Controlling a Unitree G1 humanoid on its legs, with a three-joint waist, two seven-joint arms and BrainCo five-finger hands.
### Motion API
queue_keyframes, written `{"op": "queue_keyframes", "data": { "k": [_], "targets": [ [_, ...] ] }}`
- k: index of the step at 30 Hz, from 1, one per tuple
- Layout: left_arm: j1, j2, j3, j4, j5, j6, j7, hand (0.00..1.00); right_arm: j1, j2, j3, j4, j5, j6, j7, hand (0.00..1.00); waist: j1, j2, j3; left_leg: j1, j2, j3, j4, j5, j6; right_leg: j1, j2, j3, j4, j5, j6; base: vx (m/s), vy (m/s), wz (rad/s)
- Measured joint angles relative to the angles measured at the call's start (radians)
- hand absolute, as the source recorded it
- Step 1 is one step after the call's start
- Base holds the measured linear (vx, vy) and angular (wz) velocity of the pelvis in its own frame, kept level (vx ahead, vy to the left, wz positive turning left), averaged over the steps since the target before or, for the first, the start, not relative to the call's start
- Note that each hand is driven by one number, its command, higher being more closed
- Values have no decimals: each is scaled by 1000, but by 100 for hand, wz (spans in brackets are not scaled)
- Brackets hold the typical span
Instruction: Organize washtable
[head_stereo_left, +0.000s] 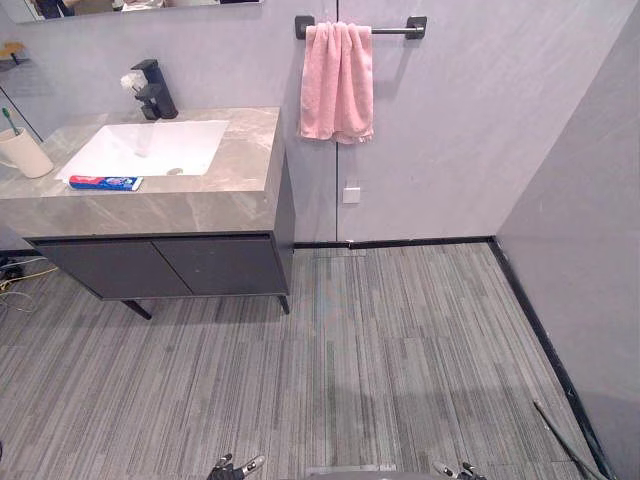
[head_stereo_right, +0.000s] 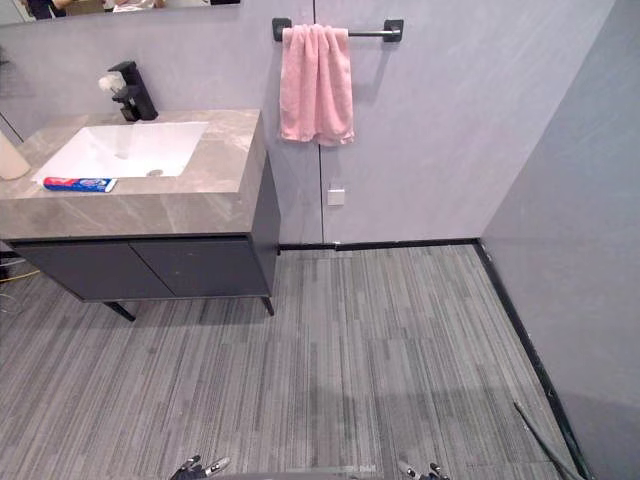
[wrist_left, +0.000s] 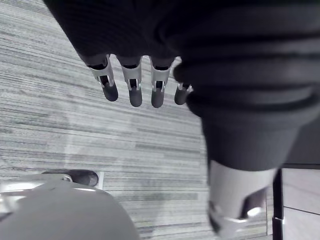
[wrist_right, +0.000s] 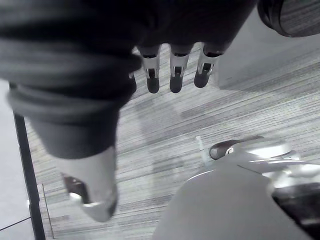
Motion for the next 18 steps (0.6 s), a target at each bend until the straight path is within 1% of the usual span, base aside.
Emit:
{"op": "queue_keyframes", "data": {
  "k": [2, 6, 10, 18],
  "targets": [
    [-8, 1, 3, 0, 0, -2, -1, 0, -20, 5, -7, 8, -1, -8, -5, 0, 0, -5, 12, 7, 0, 5, -10, 7, -10, 6, 0, 0, -14, 9, 8, 45, -10, -7],
    [-22, 2, 3, 9, 5, -6, -1, 0, -36, 7, -8, 11, -8, -11, -9, 0, 1, -6, 26, 24, 0, 17, -23, 7, -11, 28, 0, 1, -38, 17, 19, 44, -5, -2],
    [-25, 2, 3, 9, 8, -9, -1, 0, -59, 13, -8, 11, -8, -15, -9, 0, 1, -5, 41, 37, 0, 29, -31, 7, -11, 38, 0, 2, -45, 17, 19, 2, -12, -6],
    [-30, 2, 3, 9, 7, -11, 0, 0, -79, 30, -14, 11, -8, -16, -9, 0, 3, -5, 49, 42, 0, 46, -37, 7, -11, 38, 1, 10, -49, 20, 15, -22, -18, -4]
  ]
}}
